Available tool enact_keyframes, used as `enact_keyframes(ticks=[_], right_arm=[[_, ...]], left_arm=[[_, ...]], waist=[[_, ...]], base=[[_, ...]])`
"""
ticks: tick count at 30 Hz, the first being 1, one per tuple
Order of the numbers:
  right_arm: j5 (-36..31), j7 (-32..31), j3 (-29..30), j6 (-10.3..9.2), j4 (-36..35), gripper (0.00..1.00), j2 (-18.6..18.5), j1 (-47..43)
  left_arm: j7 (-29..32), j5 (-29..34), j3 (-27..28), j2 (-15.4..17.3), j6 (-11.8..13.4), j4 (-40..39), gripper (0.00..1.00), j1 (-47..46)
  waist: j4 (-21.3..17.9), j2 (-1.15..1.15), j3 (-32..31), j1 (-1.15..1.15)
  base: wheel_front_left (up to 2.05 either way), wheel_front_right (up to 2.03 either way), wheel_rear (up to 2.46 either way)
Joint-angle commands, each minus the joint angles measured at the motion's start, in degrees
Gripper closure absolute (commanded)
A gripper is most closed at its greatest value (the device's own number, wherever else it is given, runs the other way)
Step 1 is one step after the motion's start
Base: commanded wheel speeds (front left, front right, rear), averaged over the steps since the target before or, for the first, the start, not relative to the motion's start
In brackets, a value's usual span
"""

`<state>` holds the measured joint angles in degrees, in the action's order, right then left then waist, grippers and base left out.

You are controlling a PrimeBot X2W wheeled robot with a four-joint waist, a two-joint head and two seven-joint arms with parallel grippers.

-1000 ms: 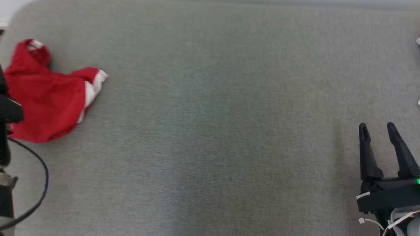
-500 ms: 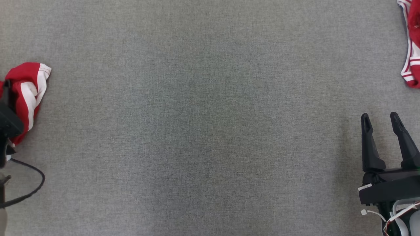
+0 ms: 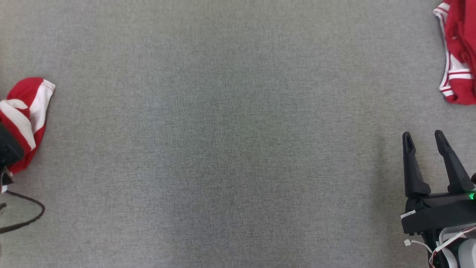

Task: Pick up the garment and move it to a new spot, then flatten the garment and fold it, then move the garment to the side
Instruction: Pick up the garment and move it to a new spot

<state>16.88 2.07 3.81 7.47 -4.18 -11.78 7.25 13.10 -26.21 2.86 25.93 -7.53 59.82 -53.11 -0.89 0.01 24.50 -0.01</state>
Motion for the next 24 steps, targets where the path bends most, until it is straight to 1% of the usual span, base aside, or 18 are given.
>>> enact_keyframes(ticks=[1, 9, 12, 15, 18, 24], right_arm=[[0.0, 0.5, -0.1, 0.03, 0.4, 0.0, 0.4, -0.2], [0.9, 2.2, -1.6, 0.03, 3.6, 0.0, 1.9, -0.5], [1.4, 3.3, -2.0, 0.03, 5.2, 0.0, 2.5, -0.7], [1.9, 4.4, -2.6, 0.03, 7.0, 0.0, 3.4, -0.9], [2.4, 5.6, -3.1, 0.03, 8.6, 0.0, 4.2, -1.0], [3.2, 7.8, -3.6, 0.03, 11.8, 0.0, 5.3, -0.7]], left_arm=[[-2.2, 1.3, -0.5, 0.9, 0.3, -0.1, 1.0, -0.4], [-13.1, 4.0, -3.1, 2.4, 0.2, -3.6, 1.0, -2.9], [-15.6, 4.7, -4.8, 1.8, 0.2, -6.3, 1.0, -4.5], [-16.8, 5.0, -6.4, 0.4, 0.2, -10.1, 1.0, -6.1], [-16.3, 5.0, -8.3, -1.3, 0.1, -14.6, 1.0, -7.3], [-13.4, 3.3, -13.0, -7.3, 0.1, -25.3, 1.0, -8.5]], waist=[[-0.2, -0.01, -1.3, 0.01], [-0.5, -0.01, -6.0, 0.01], [-1.2, -0.01, -7.9, 0.01], [-2.2, -0.01, -9.6, 0.01], [-3.7, -0.01, -11.0, 0.01], [-7.8, -0.01, -12.9, 0.01]], base=[[0.0, 0.0, 0.0], [0.0, 0.0, 0.0], [0.0, 0.0, 0.0], [0.0, 0.0, 0.0], [0.0, 0.0, 0.0], [0.0, 0.0, 0.0]])
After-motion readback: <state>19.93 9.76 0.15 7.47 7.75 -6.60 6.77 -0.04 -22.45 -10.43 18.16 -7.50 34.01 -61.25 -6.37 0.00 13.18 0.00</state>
